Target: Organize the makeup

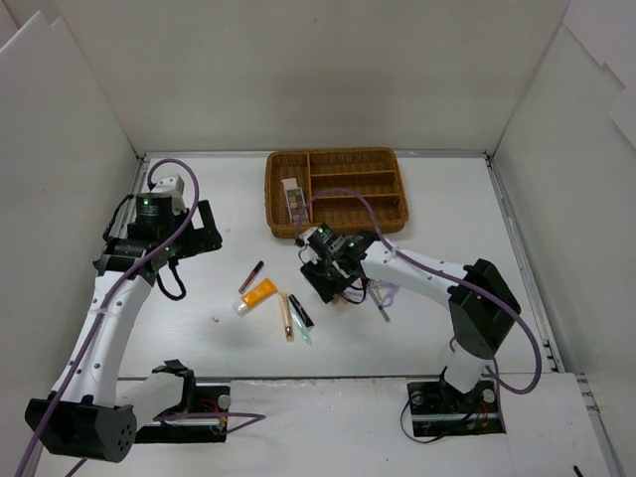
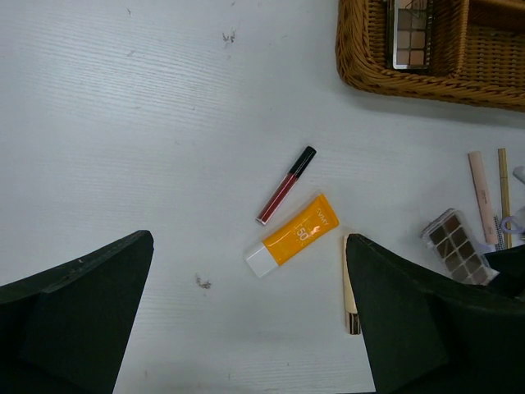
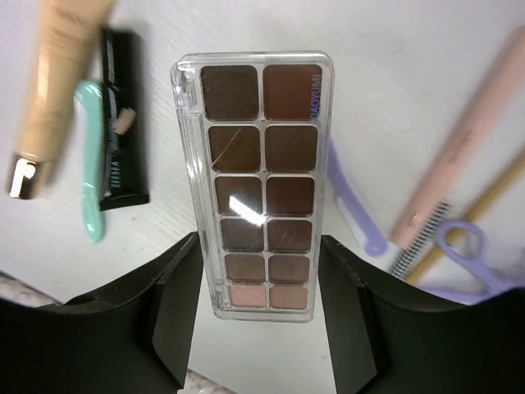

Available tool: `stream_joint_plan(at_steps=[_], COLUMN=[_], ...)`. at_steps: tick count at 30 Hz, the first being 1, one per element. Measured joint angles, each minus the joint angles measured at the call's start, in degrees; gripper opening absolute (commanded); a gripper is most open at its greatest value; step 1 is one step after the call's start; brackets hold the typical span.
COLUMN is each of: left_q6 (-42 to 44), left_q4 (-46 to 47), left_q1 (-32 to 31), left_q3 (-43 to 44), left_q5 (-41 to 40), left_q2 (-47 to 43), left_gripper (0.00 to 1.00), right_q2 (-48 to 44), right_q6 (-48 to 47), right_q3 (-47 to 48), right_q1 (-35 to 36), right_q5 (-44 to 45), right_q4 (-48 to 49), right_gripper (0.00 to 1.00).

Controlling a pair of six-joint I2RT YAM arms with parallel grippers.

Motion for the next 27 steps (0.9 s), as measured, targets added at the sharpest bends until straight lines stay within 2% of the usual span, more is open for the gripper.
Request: stream_joint_plan(at_steps=[4, 9, 14, 18, 21, 24, 27], left_q6=[0.4, 0.9, 1.3, 1.3, 1.3, 1.3, 1.3], left_q4=[-0.2, -0.7, -1.2, -1.4, -1.2, -1.1, -1.0], left_q1=[0.0, 0.0, 0.2, 0.5, 0.5, 0.5, 0.5], left_q3=[-0.2, -2.1, -4.5, -6.8, -8.0, -9.3, -10.3], left_q5=[-0.3, -0.7, -1.0, -0.9, -0.8, -0.3, 0.3], left_q2=[0.1, 0.0, -0.6, -2.0, -3.2, -4.0, -4.2], left_gripper=[1.0, 0.99, 0.99, 0.99, 0.99, 0.99, 0.99], right_q2=[-3.2, -0.9, 11.3, 23.6, 32.4, 38.3, 41.4], right_q6=[2.8, 9.0, 16.4, 21.0, 23.6, 25.4, 26.6], right_q3=[10.4, 27.8, 46.7, 56.9, 62.9, 66.4, 68.4], right_q1=[-0.6, -4.2, -7.9, -9.7, -10.7, -11.4, -12.1], right_q5=[2.7, 4.3, 4.7, 3.9, 3.1, 2.5, 2.3], right_q4=[-2.1, -1.9, -1.6, -1.5, -2.0, -2.8, -3.2], right_gripper=[0.08, 0.1, 0.12, 0.17, 0.26, 0.4, 0.59])
